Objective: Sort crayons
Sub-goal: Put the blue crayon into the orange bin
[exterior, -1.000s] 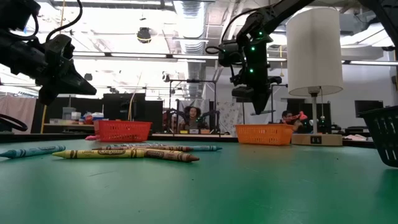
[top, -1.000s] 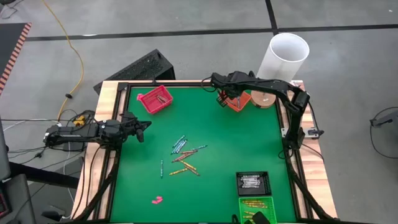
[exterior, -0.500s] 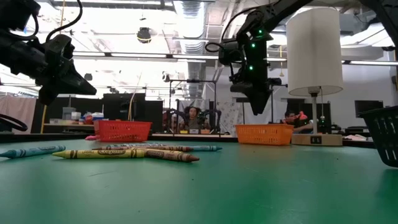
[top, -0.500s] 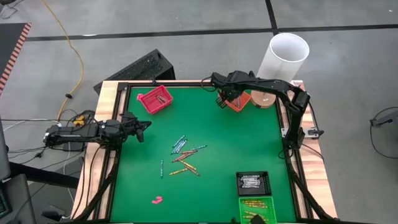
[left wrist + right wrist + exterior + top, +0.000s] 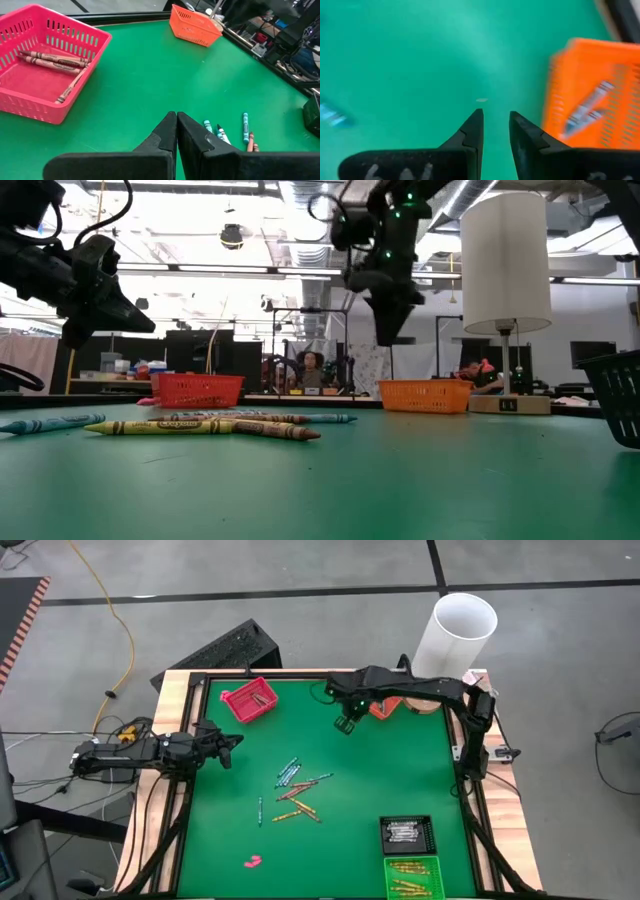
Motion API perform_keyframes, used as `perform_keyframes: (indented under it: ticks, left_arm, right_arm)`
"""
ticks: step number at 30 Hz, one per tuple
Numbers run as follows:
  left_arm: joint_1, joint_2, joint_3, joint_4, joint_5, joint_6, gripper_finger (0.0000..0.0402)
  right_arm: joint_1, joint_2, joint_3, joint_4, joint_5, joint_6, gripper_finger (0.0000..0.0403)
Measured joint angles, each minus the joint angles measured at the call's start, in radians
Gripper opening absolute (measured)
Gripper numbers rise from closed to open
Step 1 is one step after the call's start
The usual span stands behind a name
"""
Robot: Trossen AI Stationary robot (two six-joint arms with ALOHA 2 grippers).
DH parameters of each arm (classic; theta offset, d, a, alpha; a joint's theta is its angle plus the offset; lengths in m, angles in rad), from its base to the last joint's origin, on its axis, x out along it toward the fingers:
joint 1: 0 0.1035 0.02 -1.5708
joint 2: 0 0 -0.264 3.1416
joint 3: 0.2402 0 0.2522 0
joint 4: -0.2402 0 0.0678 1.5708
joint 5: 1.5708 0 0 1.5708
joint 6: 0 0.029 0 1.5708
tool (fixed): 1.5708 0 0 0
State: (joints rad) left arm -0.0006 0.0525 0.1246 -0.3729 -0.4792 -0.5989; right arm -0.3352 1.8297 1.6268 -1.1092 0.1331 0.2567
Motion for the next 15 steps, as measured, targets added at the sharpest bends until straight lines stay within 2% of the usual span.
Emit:
perform_keyframes:
  ticks: [5,10,15]
  left_arm:
    - [0.0,0.0,0.0,0.0,0.003,-0.021,0.0]
    - [0.0,0.0,0.0,0.0,0.012,-0.023,0.0]
    - [0.0,0.0,0.0,0.0,0.026,-0.023,0.0]
  right_arm:
    - [0.122,0.0,-0.014,0.118,-0.102,-0.157,0.0087]
    - [0.263,0.0,-0.05,0.247,-0.13,-0.34,0.0087]
    - [0.332,0.0,-0.097,0.396,-0.152,-0.384,0.0087]
